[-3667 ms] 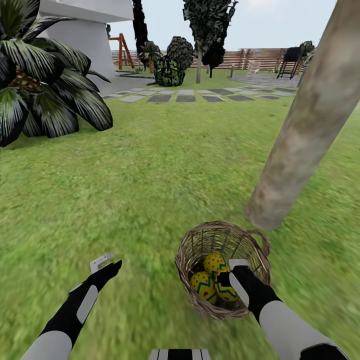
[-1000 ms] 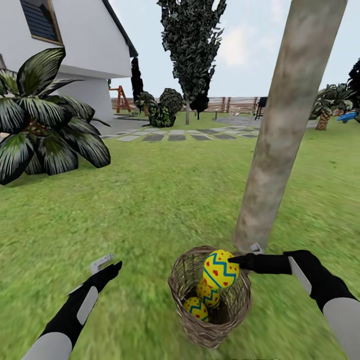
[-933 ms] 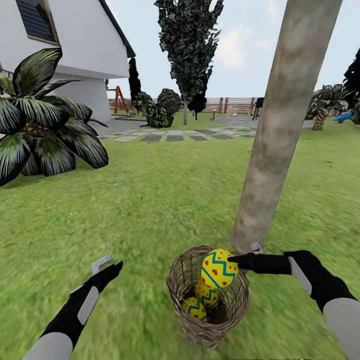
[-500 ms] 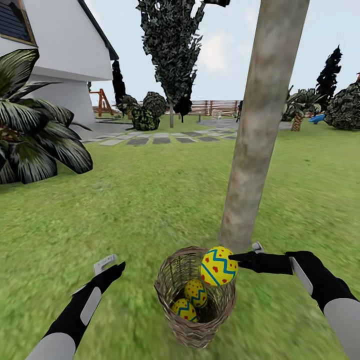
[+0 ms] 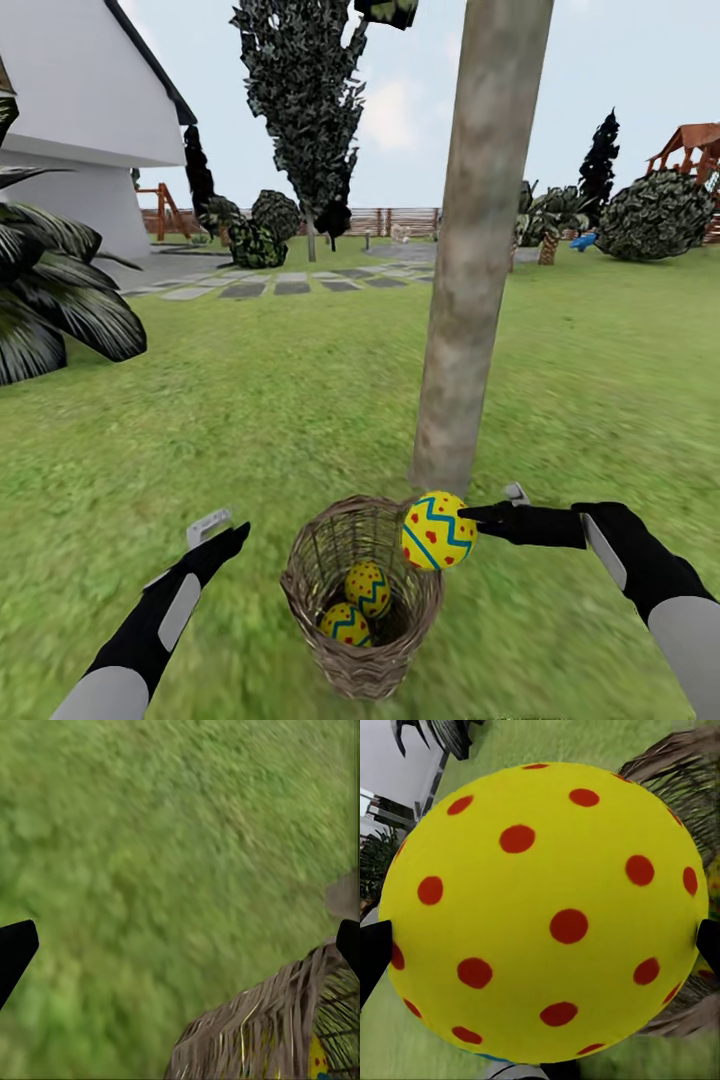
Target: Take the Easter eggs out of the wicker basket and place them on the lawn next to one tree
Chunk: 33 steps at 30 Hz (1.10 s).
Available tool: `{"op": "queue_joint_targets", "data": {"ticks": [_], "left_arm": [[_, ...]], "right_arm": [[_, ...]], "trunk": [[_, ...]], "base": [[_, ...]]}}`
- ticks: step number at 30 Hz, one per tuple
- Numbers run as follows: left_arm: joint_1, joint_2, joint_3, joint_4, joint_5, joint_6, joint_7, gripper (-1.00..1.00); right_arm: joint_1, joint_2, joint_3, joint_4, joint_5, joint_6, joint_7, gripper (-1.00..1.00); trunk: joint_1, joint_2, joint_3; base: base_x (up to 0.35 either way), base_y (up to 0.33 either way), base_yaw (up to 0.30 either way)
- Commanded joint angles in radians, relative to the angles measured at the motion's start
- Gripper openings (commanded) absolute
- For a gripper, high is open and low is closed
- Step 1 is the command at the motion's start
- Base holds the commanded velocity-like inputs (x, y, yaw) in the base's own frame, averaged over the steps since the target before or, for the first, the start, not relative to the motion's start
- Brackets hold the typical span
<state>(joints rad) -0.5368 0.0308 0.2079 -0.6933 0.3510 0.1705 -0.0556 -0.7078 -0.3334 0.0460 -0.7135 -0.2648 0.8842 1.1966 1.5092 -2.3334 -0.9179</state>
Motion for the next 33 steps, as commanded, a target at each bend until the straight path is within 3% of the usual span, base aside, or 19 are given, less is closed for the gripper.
{"op": "queue_joint_targets", "data": {"ticks": [1, 4, 7, 10, 11, 13, 15, 17, 20, 24, 33], "left_arm": [[0.000, 0.001, 0.004, -0.005, 0.008, 0.008, -0.005, 1.00], [0.000, 0.000, 0.004, -0.020, 0.009, 0.010, -0.006, 1.00], [-0.001, 0.002, 0.008, -0.040, 0.010, 0.011, -0.005, 1.00], [-0.002, 0.006, 0.015, -0.113, 0.025, 0.034, -0.003, 1.00], [-0.001, 0.009, 0.024, -0.148, 0.052, 0.073, -0.003, 1.00], [0.003, 0.048, 0.097, -0.222, 0.177, 0.219, -0.004, 1.00], [0.012, 0.071, 0.144, -0.241, 0.286, 0.283, -0.004, 1.00], [0.018, 0.076, 0.154, -0.248, 0.314, 0.297, -0.004, 1.00], [0.020, 0.078, 0.156, -0.280, 0.325, 0.308, -0.005, 1.00], [0.020, 0.075, 0.156, -0.333, 0.328, 0.387, -0.027, 1.00], [0.020, 0.071, 0.154, -0.335, 0.327, 0.396, -0.035, 1.00]], "right_arm": [[-0.001, -0.001, -0.013, 0.000, -0.005, 0.005, 0.000, -1.00], [-0.001, -0.001, -0.053, 0.001, -0.004, 0.005, -0.001, -1.00], [-0.001, -0.001, -0.058, 0.000, -0.004, 0.005, -0.002, -1.00], [-0.001, 0.000, -0.058, 0.000, -0.003, 0.007, 0.000, -1.00], [-0.001, 0.000, -0.058, 0.000, -0.003, 0.007, 0.001, -1.00], [-0.001, 0.001, -0.058, -0.001, -0.002, 0.007, 0.014, -1.00], [-0.001, 0.006, -0.058, -0.001, -0.001, 0.008, 0.051, -1.00], [-0.001, 0.006, -0.058, -0.002, -0.001, 0.008, 0.064, -1.00], [-0.001, 0.009, -0.058, -0.002, -0.003, 0.009, 0.073, -1.00], [-0.001, 0.012, -0.057, 0.000, -0.003, 0.009, 0.075, -1.00], [0.000, 0.013, -0.058, -0.001, -0.004, 0.009, 0.077, -1.00]], "trunk": [[0.000, 0.000, 0.000], [0.000, 0.000, 0.004], [0.000, 0.000, 0.007], [0.000, 0.000, 0.011], [0.000, 0.000, 0.012], [0.000, 0.000, 0.014], [0.000, 0.000, 0.016], [0.000, 0.000, 0.019], [0.000, 0.000, 0.022], [0.000, 0.000, 0.027], [0.000, 0.000, 0.037]], "base": [[0.000, 0.000, -0.216], [0.000, 0.000, -0.216], [0.000, 0.000, -0.216], [0.000, 0.000, -0.216], [0.000, 0.000, -0.216], [0.000, 0.000, -0.216], [0.000, 0.000, -0.216], [0.000, 0.000, -0.216], [0.000, 0.000, -0.216], [0.000, 0.000, -0.216], [0.000, -0.102, -0.216]]}}
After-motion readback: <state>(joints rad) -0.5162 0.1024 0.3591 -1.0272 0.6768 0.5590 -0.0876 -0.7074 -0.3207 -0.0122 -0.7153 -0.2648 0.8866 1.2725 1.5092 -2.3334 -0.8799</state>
